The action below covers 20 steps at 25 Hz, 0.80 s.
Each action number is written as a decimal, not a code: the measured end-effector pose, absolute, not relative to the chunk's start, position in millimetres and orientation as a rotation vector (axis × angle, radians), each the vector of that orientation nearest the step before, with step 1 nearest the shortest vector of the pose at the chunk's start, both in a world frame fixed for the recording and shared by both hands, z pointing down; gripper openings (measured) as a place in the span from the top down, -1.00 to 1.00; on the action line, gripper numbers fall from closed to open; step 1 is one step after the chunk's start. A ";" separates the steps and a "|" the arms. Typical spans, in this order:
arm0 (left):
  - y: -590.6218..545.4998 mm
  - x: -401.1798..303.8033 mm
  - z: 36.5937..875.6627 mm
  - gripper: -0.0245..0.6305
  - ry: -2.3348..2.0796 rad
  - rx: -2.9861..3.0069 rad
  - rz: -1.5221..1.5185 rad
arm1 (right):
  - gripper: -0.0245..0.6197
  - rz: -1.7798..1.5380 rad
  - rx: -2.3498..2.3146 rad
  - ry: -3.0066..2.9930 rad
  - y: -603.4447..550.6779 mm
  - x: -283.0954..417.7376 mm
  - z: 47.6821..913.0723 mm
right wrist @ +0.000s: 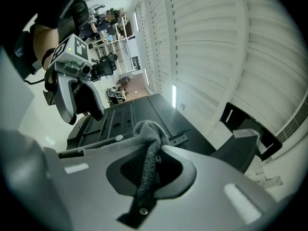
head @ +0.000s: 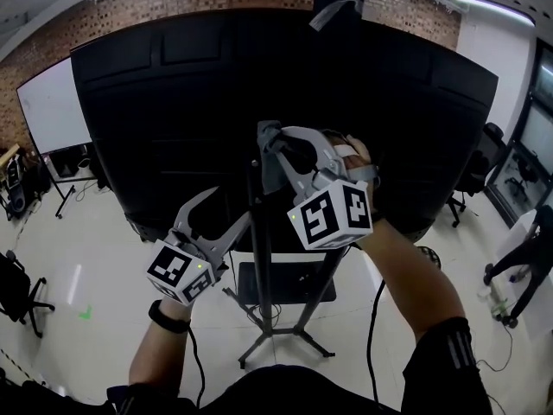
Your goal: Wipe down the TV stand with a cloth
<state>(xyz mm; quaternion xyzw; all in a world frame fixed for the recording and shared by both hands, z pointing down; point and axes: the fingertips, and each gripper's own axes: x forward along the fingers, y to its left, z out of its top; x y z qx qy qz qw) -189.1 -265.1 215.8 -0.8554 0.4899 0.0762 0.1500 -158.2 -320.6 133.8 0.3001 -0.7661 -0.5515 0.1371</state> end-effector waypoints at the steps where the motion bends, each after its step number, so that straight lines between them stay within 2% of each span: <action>1: -265.4 -189.3 217.6 0.06 1.418 -2.457 0.218 | 0.86 -1.584 0.858 -2.229 -321.7 -160.6 139.1; 20: -269.2 -188.7 276.5 0.06 1.411 -2.561 0.147 | 0.86 -1.414 0.859 -2.296 -333.5 -159.7 224.0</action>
